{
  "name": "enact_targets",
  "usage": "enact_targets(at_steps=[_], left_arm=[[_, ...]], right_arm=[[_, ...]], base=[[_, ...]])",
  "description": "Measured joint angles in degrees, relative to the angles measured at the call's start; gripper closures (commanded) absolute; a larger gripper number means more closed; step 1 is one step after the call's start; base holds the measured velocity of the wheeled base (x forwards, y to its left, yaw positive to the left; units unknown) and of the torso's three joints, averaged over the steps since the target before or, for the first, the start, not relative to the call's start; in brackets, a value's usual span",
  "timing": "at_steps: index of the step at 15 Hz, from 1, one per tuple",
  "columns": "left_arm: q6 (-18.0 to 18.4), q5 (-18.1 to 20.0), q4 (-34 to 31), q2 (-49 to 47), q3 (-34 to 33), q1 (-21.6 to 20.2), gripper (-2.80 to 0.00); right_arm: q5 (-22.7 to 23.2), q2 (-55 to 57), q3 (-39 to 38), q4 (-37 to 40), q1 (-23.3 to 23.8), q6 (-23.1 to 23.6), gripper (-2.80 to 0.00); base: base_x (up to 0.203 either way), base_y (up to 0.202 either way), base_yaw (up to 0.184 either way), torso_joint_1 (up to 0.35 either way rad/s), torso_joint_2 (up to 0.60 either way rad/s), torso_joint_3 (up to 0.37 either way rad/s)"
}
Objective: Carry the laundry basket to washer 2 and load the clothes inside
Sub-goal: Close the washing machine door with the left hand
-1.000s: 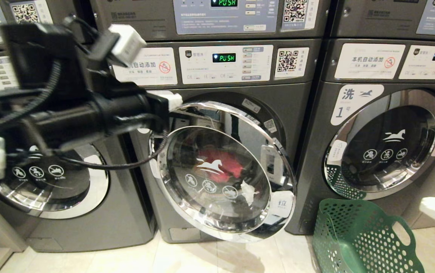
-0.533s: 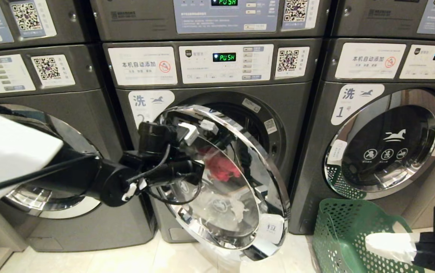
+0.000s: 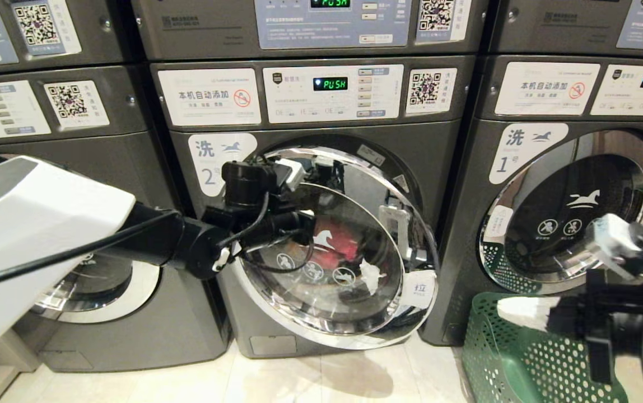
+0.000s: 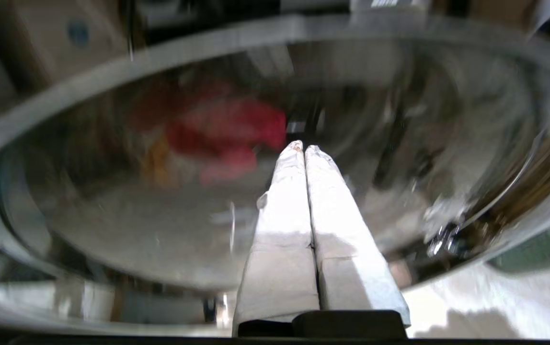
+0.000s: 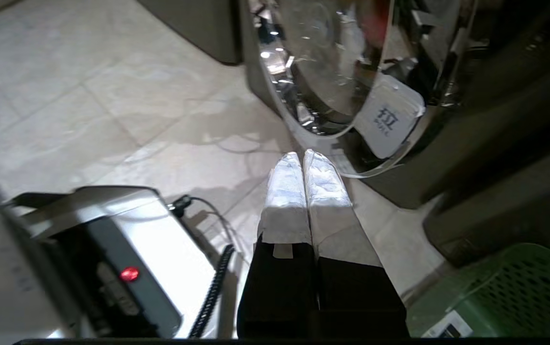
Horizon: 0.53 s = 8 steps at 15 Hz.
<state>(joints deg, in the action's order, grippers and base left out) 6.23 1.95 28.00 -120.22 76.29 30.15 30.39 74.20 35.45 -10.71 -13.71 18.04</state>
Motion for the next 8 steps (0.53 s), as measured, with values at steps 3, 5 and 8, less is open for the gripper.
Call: enact_targets(at_steps=[3, 5, 8], left_arm=[[0.66, -0.28, 3.33, -0.48, 3.80, 0.67, 0.00], [0.63, -0.24, 3.39, 0.02, 4.56, 0.65, 0.00], [0.52, -0.11, 3.41, 1.44, 4.87, 0.66, 0.00]], right_arm=[[-10.63, 12.71, 2.77, -11.18, 0.46, -0.74, 0.00], [-15.88, 20.36, 6.73, -15.78, 0.94, -1.23, 0.00], [-18.39, 29.80, 13.69, -17.57, 1.68, -1.58, 0.00]], base=[[0.000, 0.000, 0.000, 0.000, 0.00, 0.000], [0.000, 0.000, 0.000, 0.000, 0.00, 0.000], [0.000, 0.000, 0.000, 0.000, 0.00, 0.000]])
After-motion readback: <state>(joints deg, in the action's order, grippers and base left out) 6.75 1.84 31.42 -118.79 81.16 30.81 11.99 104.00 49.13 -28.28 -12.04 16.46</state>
